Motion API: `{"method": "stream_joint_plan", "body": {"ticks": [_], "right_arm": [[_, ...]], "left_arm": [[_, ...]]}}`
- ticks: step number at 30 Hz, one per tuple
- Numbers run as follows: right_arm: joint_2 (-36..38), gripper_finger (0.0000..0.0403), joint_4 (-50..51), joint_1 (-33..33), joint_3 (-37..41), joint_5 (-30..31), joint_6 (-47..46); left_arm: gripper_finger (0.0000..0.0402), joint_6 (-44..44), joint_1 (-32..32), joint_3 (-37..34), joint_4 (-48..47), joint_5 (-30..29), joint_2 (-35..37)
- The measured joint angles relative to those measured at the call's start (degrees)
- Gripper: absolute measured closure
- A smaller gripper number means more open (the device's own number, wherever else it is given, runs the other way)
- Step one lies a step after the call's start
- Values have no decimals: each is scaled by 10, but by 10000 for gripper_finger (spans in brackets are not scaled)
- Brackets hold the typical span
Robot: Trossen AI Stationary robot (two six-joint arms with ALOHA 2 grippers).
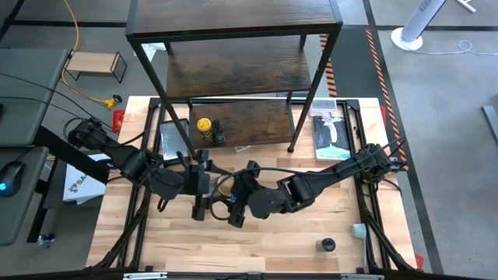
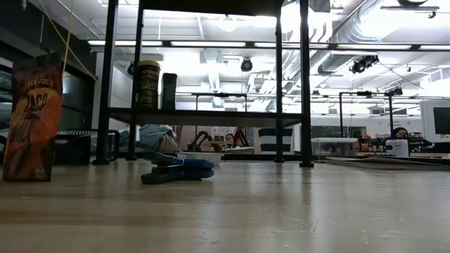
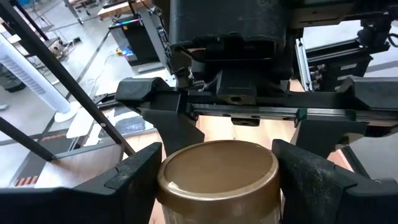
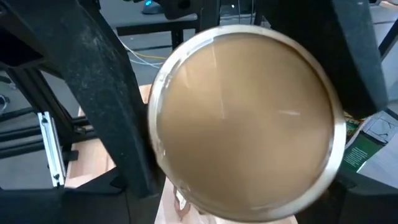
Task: Shelf spices
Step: Put the brown seasoning bottle on the shelf
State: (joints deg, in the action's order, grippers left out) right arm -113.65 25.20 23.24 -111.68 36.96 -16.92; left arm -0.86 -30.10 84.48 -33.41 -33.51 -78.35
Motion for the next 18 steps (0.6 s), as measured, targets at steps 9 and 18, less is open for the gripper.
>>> {"method": "stream_joint_plan", "body": {"ticks": [9, 18], "right_arm": [[0, 125, -31, -1, 0, -14, -26], [1, 113, -41, 4, 0, -9, -23]], "left_arm": [[131, -4, 0, 1, 9, -1, 1], [131, 2, 0, 1, 33, -14, 2]]}}
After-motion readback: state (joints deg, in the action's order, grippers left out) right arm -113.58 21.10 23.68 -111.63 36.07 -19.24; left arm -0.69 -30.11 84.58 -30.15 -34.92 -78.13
